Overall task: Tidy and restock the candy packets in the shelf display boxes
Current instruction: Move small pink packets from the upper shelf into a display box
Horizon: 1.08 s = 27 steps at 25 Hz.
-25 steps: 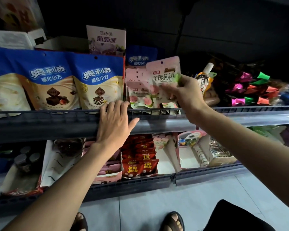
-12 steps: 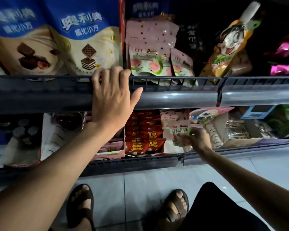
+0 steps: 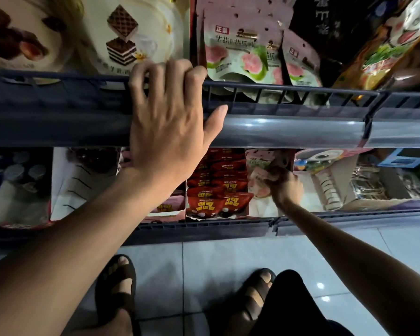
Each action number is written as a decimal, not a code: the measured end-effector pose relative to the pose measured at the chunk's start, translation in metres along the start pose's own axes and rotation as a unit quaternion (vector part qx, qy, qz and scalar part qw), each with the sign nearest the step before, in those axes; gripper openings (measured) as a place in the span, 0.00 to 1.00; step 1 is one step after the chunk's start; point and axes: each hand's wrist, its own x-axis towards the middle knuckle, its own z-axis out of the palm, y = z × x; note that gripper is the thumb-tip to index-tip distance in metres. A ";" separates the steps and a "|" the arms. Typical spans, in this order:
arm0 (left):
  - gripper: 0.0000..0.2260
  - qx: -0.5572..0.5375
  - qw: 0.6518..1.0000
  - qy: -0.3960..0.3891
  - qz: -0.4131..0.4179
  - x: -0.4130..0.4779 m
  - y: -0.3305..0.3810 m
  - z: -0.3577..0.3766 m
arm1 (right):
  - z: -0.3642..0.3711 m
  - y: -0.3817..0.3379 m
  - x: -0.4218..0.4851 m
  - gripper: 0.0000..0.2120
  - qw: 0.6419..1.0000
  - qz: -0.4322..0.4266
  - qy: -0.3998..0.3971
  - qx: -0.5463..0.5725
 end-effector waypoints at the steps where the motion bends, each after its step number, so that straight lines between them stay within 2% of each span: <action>1: 0.25 0.000 1.000 0.000 0.001 0.000 0.000 0.000 | -0.005 -0.003 -0.001 0.09 0.997 -0.029 0.009 -0.069; 4: 0.25 0.000 1.000 0.000 0.000 0.000 -0.001 0.000 | -0.015 -0.024 -0.004 0.10 0.979 -0.068 0.014 -0.193; 9: 0.25 -0.003 1.000 -0.003 0.003 0.000 -0.001 -0.001 | -0.004 -0.036 -0.006 0.10 0.968 -0.060 -0.046 -0.238; 12: 0.25 -0.004 1.000 -0.006 0.002 0.000 -0.001 0.000 | -0.005 -0.034 -0.003 0.10 0.976 -0.051 -0.037 -0.210; 15: 0.24 -0.004 1.000 0.003 0.003 -0.001 0.000 0.001 | -0.006 -0.034 -0.001 0.11 0.975 -0.092 -0.025 -0.202; 17: 0.24 -0.005 1.000 0.009 0.002 0.000 -0.001 0.001 | -0.005 -0.035 -0.003 0.12 0.966 -0.121 -0.051 -0.223; 23: 0.24 -0.004 1.000 0.014 -0.001 -0.001 0.000 0.002 | 0.006 -0.022 0.005 0.07 0.980 -0.070 -0.058 -0.174; 27: 0.24 0.001 1.000 0.018 -0.002 -0.001 -0.001 0.003 | 0.006 -0.028 0.031 0.06 0.983 -0.053 -0.013 -0.175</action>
